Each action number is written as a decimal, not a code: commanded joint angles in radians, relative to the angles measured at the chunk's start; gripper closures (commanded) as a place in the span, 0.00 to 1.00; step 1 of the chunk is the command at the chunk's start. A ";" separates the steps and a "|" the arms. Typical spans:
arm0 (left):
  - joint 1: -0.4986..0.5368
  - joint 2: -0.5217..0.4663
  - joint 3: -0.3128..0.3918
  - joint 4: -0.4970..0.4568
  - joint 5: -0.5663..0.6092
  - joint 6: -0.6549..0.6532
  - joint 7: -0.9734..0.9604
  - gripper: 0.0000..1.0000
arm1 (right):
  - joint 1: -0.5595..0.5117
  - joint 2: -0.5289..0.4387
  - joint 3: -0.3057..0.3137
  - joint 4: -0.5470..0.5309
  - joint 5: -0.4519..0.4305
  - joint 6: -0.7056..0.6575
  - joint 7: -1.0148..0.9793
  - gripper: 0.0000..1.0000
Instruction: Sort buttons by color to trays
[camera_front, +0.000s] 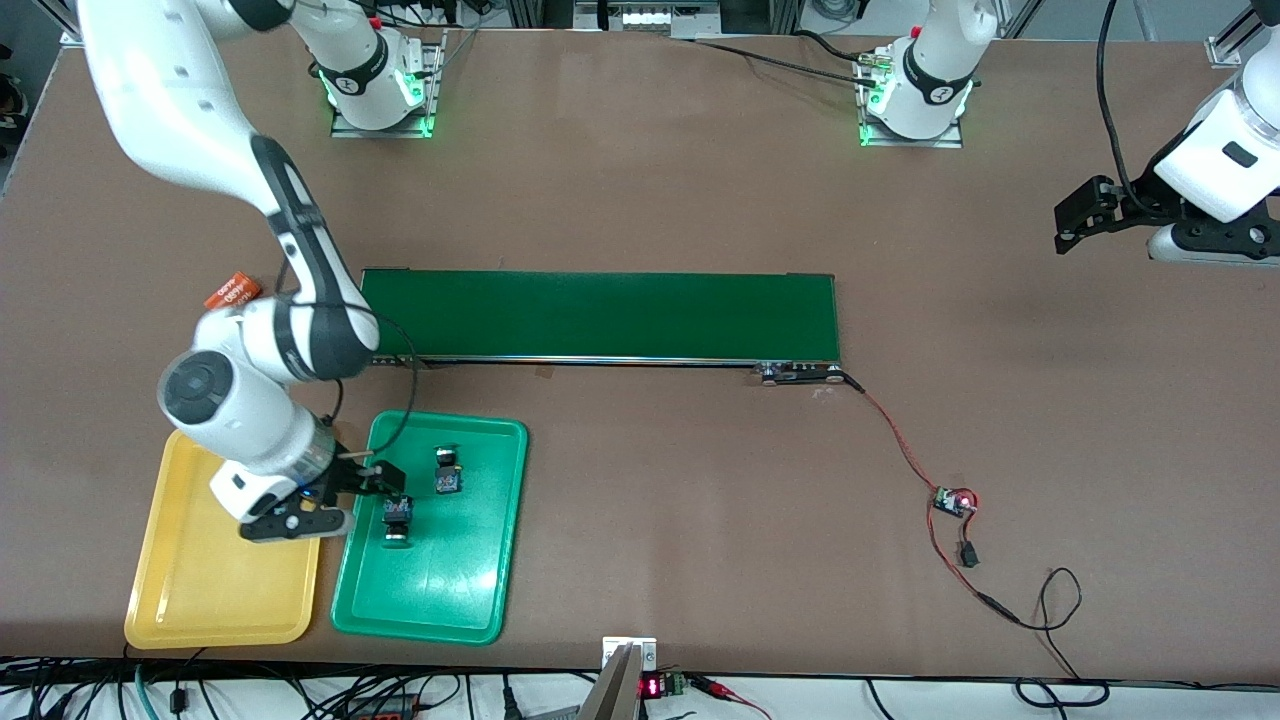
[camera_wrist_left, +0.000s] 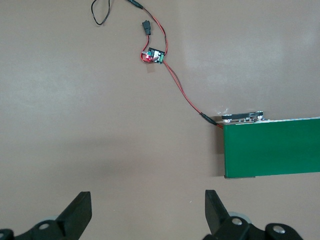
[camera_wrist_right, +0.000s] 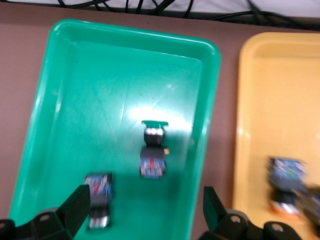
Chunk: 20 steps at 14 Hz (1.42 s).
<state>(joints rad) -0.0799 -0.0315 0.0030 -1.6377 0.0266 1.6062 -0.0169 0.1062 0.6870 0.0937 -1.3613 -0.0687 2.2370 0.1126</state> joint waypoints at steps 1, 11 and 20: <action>0.002 0.015 -0.006 0.032 0.019 -0.025 -0.009 0.00 | -0.020 -0.203 -0.009 -0.104 0.010 -0.167 -0.002 0.00; 0.002 0.015 -0.006 0.032 0.019 -0.025 -0.006 0.00 | -0.189 -0.725 -0.009 -0.319 -0.002 -0.660 -0.107 0.00; 0.000 0.015 -0.006 0.032 0.019 -0.025 -0.006 0.00 | -0.255 -0.742 -0.009 -0.322 0.009 -0.803 -0.157 0.00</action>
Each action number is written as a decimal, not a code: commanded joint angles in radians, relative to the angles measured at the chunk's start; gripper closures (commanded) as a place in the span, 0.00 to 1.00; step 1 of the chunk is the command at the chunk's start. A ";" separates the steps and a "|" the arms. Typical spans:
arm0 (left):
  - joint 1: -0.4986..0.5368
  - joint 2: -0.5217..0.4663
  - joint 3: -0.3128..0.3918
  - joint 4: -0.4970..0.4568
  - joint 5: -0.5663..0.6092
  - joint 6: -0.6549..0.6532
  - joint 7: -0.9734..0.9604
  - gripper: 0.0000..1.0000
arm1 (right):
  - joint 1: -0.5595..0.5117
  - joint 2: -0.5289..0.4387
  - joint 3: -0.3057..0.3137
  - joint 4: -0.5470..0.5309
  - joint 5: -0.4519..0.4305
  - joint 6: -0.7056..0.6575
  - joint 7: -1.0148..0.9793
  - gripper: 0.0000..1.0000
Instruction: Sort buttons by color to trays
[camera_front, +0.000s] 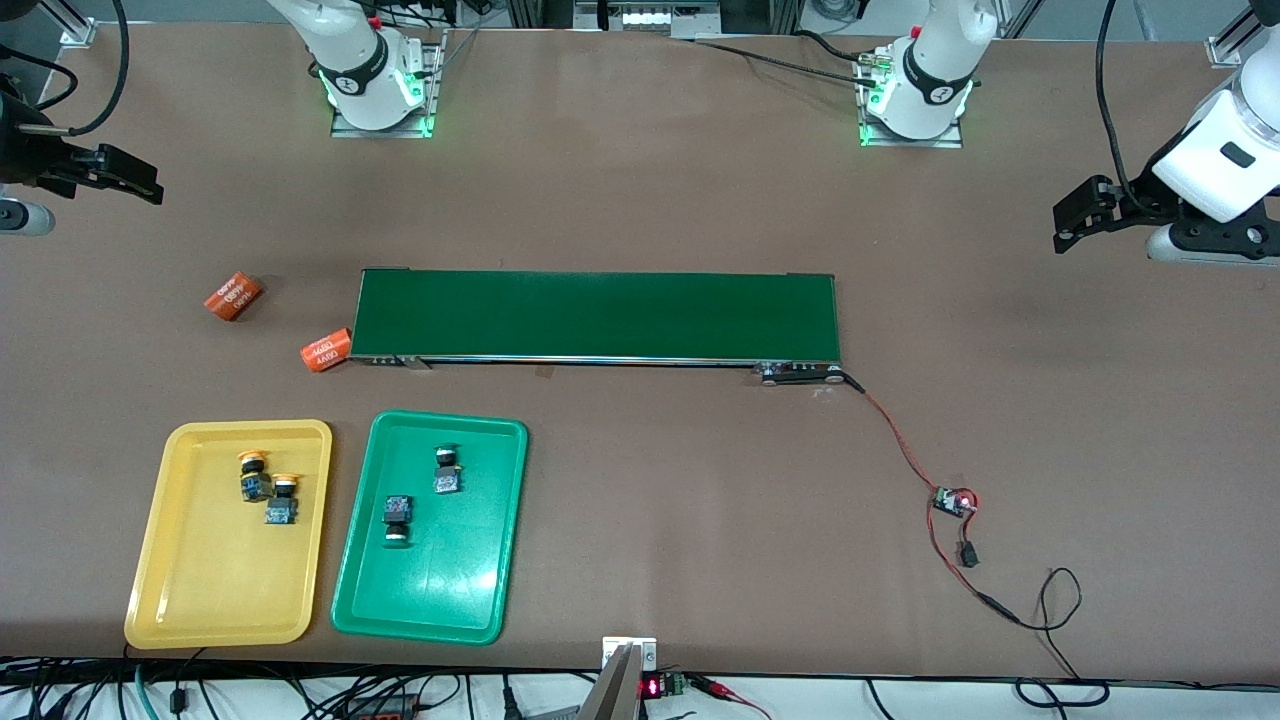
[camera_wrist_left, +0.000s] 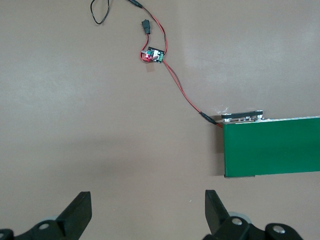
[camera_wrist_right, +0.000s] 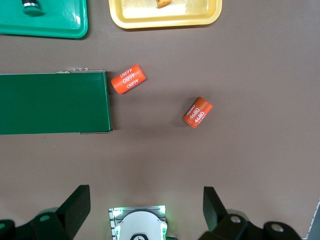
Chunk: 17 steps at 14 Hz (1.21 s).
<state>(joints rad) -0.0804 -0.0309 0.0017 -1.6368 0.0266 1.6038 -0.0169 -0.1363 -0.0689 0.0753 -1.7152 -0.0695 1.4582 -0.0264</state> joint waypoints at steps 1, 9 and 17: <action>0.001 0.014 -0.005 0.031 0.019 -0.024 -0.003 0.00 | -0.010 0.012 0.009 0.032 0.007 -0.042 -0.015 0.00; 0.004 0.014 -0.005 0.031 0.019 -0.025 0.003 0.00 | 0.056 0.006 -0.032 0.026 0.011 -0.068 -0.010 0.00; 0.002 0.014 -0.005 0.031 0.018 -0.025 -0.003 0.00 | 0.084 0.015 -0.031 0.029 0.039 -0.055 -0.007 0.00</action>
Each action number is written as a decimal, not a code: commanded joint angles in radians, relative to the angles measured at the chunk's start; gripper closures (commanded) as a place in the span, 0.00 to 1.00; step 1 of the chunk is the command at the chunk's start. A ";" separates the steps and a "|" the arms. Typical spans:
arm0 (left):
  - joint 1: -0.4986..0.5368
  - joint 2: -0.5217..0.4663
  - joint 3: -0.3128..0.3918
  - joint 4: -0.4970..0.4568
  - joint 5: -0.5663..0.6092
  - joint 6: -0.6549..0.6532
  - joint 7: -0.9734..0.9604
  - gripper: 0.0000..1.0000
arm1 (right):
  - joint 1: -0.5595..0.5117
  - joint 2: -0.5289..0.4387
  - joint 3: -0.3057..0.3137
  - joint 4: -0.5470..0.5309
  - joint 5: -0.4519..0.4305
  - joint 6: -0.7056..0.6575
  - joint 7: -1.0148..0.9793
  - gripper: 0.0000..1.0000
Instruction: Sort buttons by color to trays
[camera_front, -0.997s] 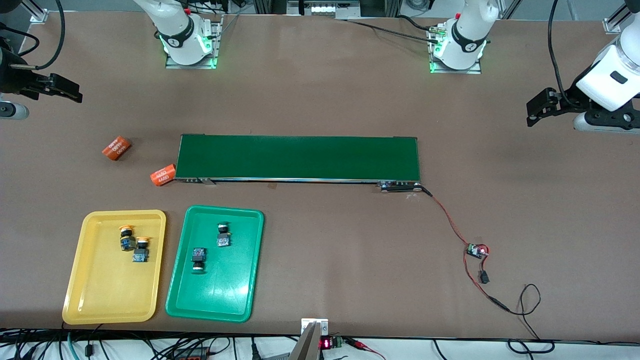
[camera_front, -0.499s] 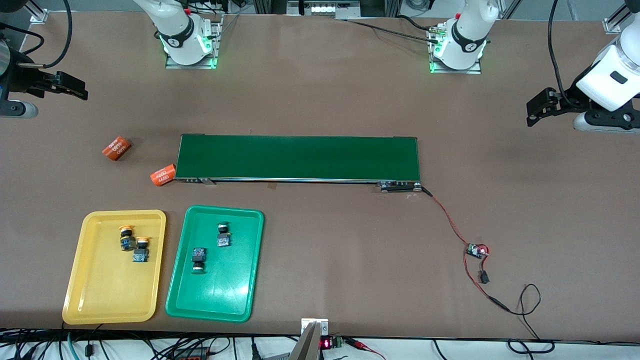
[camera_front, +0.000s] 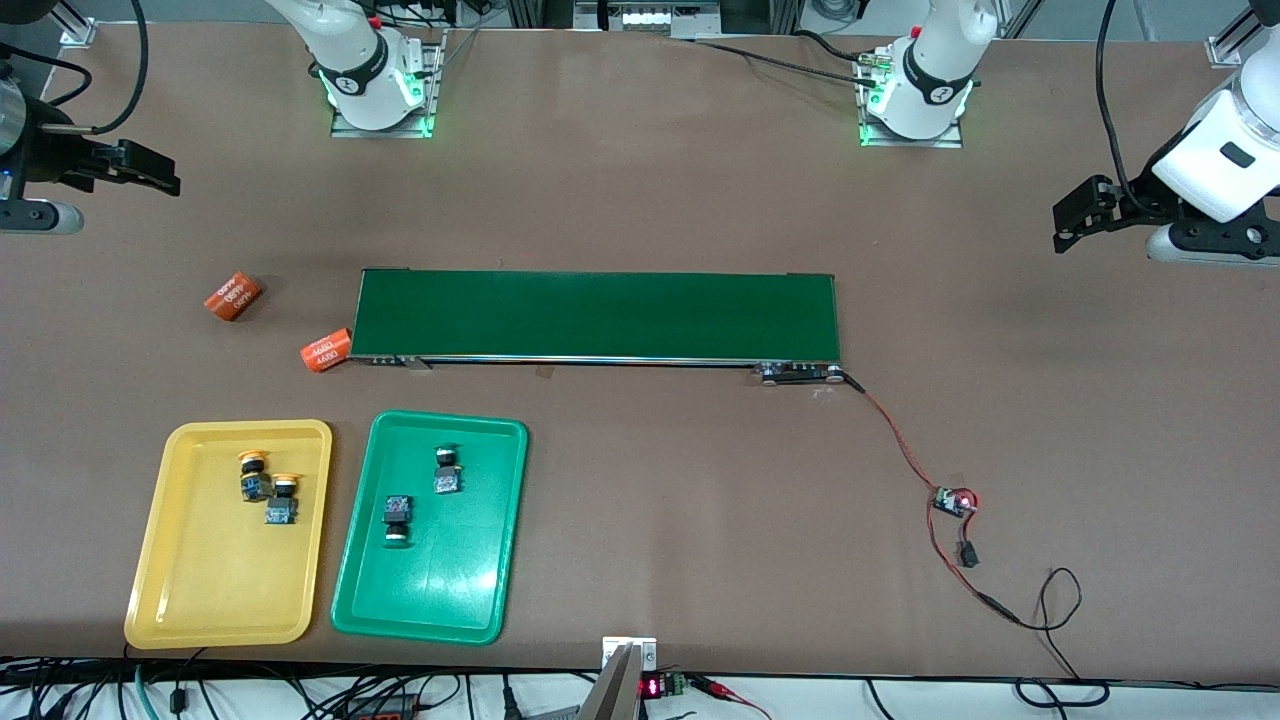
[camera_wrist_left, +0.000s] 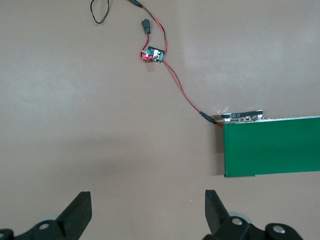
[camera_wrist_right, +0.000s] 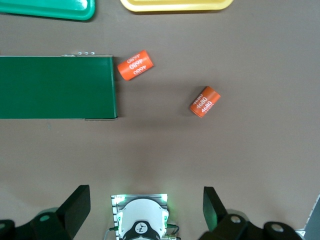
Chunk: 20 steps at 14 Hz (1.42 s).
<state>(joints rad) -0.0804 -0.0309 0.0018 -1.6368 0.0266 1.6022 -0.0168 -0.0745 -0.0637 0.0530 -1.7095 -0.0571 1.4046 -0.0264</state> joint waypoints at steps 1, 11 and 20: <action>0.002 0.014 -0.005 0.031 0.019 -0.024 0.000 0.00 | 0.022 0.011 -0.008 0.024 0.035 0.005 -0.007 0.00; -0.004 0.014 -0.005 0.032 0.019 -0.024 -0.006 0.00 | 0.015 0.015 -0.010 0.024 0.060 0.008 -0.009 0.00; -0.006 0.014 -0.005 0.032 0.019 -0.024 -0.003 0.00 | 0.015 0.015 -0.010 0.024 0.059 0.013 -0.009 0.00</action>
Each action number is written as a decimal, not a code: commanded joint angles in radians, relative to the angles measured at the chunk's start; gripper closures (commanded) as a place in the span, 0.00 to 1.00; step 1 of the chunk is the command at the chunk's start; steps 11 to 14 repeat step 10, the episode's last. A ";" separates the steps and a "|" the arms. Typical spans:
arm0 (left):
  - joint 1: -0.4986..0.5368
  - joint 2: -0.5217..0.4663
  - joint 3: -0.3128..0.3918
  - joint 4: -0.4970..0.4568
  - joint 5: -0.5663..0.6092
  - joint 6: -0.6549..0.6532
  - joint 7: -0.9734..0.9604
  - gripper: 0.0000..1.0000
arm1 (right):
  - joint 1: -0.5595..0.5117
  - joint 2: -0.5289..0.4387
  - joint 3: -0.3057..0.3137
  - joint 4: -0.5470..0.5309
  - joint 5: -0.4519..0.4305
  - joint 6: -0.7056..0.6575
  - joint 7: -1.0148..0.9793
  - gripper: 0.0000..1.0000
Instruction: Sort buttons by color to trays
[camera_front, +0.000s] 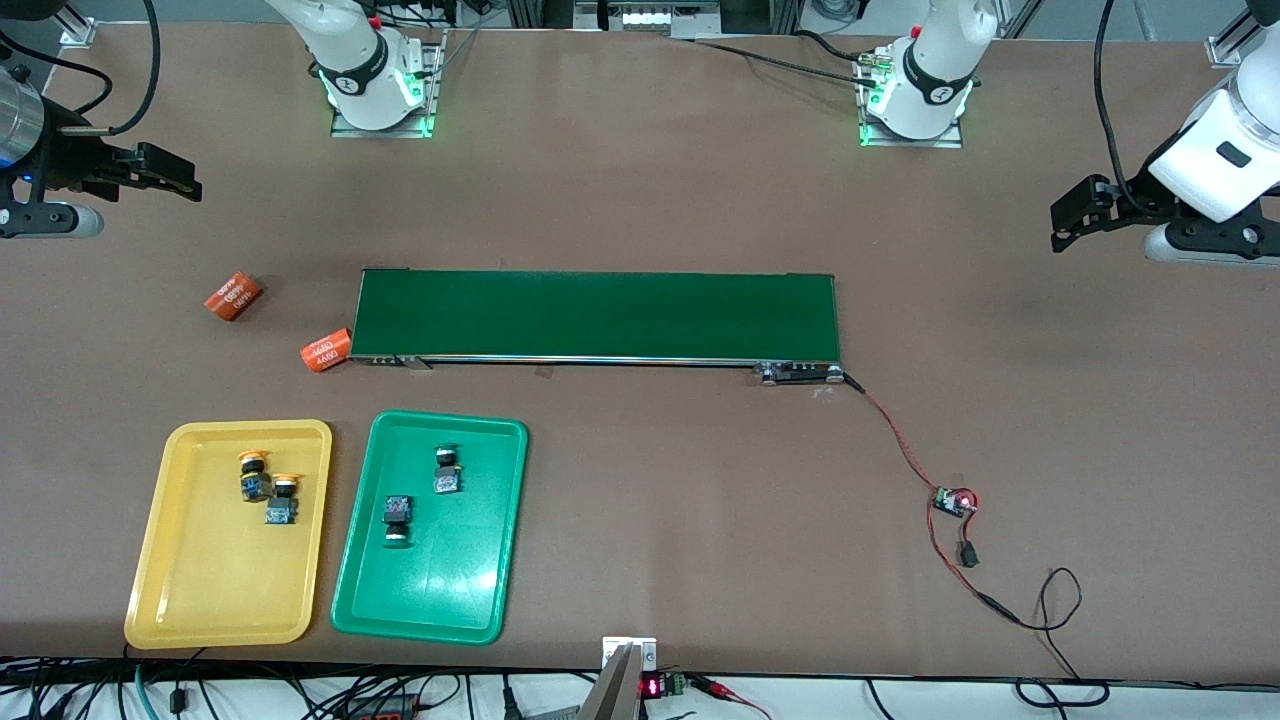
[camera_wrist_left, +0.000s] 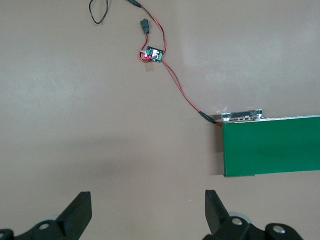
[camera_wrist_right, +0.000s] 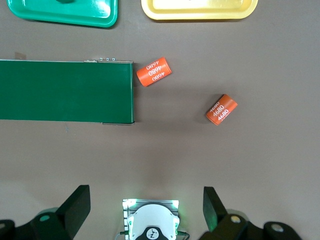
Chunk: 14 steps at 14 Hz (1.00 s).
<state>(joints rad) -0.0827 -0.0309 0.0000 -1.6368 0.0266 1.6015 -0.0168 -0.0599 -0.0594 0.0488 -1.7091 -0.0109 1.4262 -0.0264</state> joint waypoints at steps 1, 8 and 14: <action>-0.002 0.014 -0.003 0.032 0.018 -0.023 0.000 0.00 | 0.002 0.010 -0.006 0.023 0.012 -0.009 -0.009 0.00; 0.001 0.014 -0.003 0.031 0.018 -0.023 0.003 0.00 | 0.006 0.006 -0.006 0.023 0.012 -0.003 -0.007 0.00; 0.000 0.014 -0.003 0.031 0.018 -0.023 -0.002 0.00 | -0.001 0.009 -0.006 0.025 0.014 0.005 -0.009 0.00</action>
